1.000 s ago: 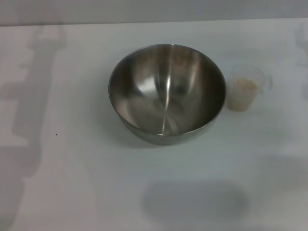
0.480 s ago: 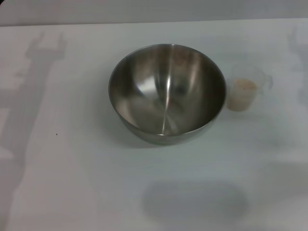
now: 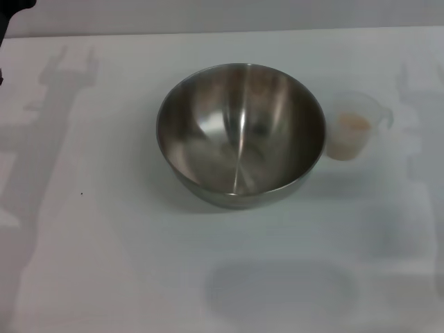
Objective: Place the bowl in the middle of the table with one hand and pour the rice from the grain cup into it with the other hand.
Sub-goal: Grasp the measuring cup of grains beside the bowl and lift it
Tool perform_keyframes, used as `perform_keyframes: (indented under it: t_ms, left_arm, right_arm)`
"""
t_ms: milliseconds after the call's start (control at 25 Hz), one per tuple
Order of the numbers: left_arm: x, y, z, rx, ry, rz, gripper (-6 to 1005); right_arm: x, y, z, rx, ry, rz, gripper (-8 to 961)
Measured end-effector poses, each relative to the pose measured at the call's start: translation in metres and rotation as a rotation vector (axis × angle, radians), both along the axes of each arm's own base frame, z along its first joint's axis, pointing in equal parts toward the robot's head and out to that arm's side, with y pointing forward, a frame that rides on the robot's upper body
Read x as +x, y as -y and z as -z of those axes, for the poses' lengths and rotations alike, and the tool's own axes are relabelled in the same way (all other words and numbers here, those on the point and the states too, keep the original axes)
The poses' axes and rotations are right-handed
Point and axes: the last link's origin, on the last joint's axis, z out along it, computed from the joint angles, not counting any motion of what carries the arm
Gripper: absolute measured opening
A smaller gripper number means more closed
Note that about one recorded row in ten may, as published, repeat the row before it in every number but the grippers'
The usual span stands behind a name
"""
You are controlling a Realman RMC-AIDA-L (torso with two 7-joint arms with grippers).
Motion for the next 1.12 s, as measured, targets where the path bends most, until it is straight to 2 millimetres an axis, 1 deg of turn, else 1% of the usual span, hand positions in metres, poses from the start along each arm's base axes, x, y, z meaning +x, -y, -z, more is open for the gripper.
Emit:
perform_keyframes:
  t_ms: [40, 80, 120, 200, 240, 280, 320, 360, 440, 480, 520, 560, 640, 680, 720, 800, 880, 920, 1080, 1120]
  left_arm:
    - [0.000, -0.002, 0.001, -0.005, -0.006, -0.002, 526]
    - [0.000, -0.002, 0.001, -0.005, -0.006, -0.002, 526]
    - [0.000, -0.004, 0.002, -0.012, -0.013, -0.007, 526]
    - [-0.001, -0.005, 0.002, -0.015, -0.016, -0.010, 526]
    - [-0.001, -0.005, 0.002, -0.015, -0.016, -0.010, 526]
    - [-0.001, -0.006, 0.002, -0.018, -0.020, -0.012, 526]
    - [-0.001, -0.006, 0.002, -0.018, -0.020, -0.012, 526]
    - [-0.001, -0.006, 0.002, -0.018, -0.020, -0.012, 525]
    - [-0.002, -0.006, 0.002, -0.018, -0.024, -0.014, 525]
    - [-0.004, -0.008, 0.003, -0.019, -0.070, -0.029, 525]
    - [-0.004, -0.008, 0.003, -0.019, -0.070, -0.029, 525]
    - [-0.004, -0.008, 0.004, -0.019, -0.082, -0.032, 525]
    - [-0.004, -0.008, 0.005, -0.019, -0.088, -0.035, 525]
    - [-0.004, -0.008, 0.005, -0.020, -0.094, -0.036, 525]
    - [-0.004, -0.008, 0.005, -0.020, -0.094, -0.036, 524]
    - [-0.004, -0.008, 0.005, -0.020, -0.094, -0.036, 524]
    - [-0.004, -0.008, 0.006, -0.020, -0.093, -0.037, 524]
    - [-0.004, -0.008, 0.006, -0.020, -0.093, -0.037, 524]
    - [-0.004, -0.008, 0.004, -0.015, -0.091, -0.037, 524]
    - [-0.004, -0.008, 0.004, -0.015, -0.091, -0.037, 524]
  right_arm:
    - [0.000, 0.000, 0.000, 0.000, 0.000, 0.000, 674]
    - [-0.005, 0.008, 0.005, -0.014, -0.010, 0.020, 674]
    - [-0.005, 0.013, 0.008, -0.029, -0.021, 0.033, 674]
    - [-0.007, 0.016, 0.010, -0.047, -0.039, 0.041, 674]
    - [-0.008, 0.019, 0.012, -0.065, -0.052, 0.046, 674]
    - [-0.009, 0.026, 0.015, -0.107, -0.079, 0.058, 674]
    - [-0.009, 0.026, 0.015, -0.107, -0.079, 0.058, 674]
    - [-0.009, 0.030, 0.017, -0.123, -0.090, 0.064, 674]
    - [-0.008, 0.038, 0.021, -0.154, -0.104, 0.080, 674]
    - [-0.007, 0.047, 0.024, -0.176, -0.109, 0.099, 674]
    - [-0.007, 0.047, 0.024, -0.176, -0.109, 0.099, 674]
    - [-0.005, 0.053, 0.026, -0.195, -0.118, 0.114, 674]
    - [-0.005, 0.056, 0.028, -0.204, -0.121, 0.120, 675]
    - [-0.003, 0.064, 0.030, -0.214, -0.121, 0.128, 675]
    - [-0.003, 0.064, 0.030, -0.214, -0.121, 0.128, 675]
    - [-0.002, 0.070, 0.032, -0.222, -0.113, 0.131, 675]
    - [-0.002, 0.081, 0.038, -0.241, -0.099, 0.131, 675]
    - [-0.002, 0.081, 0.038, -0.241, -0.099, 0.131, 675]
    - [0.000, 0.096, 0.048, -0.262, -0.091, 0.137, 675]
    - [0.000, 0.096, 0.048, -0.262, -0.091, 0.137, 675]
